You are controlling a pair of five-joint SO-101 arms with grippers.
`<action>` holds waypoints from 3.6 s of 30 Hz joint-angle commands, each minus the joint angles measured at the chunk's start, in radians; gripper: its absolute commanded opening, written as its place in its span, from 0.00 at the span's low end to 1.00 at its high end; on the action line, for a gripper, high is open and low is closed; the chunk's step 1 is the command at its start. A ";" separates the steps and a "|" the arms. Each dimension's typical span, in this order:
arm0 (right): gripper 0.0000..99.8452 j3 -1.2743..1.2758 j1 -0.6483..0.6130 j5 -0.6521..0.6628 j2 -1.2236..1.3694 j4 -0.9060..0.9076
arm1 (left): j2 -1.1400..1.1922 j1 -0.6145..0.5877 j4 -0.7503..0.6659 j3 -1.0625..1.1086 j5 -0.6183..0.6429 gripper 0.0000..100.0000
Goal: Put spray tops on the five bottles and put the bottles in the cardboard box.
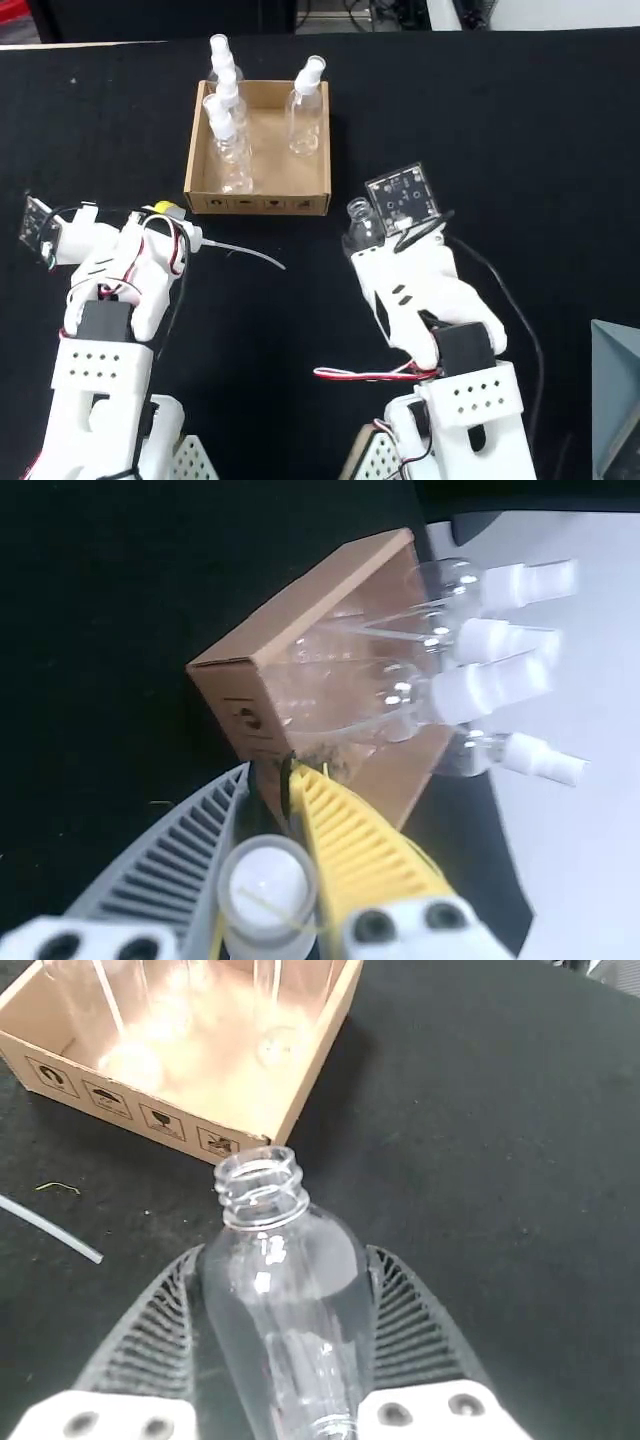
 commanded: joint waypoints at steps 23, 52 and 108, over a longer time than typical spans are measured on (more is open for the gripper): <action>0.01 0.019 -0.071 0.055 -0.033 -0.037 | -0.460 -0.084 -0.103 0.018 0.021 0.03; 0.01 0.041 -0.143 0.091 -0.033 -0.038 | -0.462 -0.085 -0.172 0.053 0.086 0.03; 0.01 0.131 -0.222 0.216 -0.033 -0.158 | -0.463 -0.048 -0.143 0.082 0.078 0.03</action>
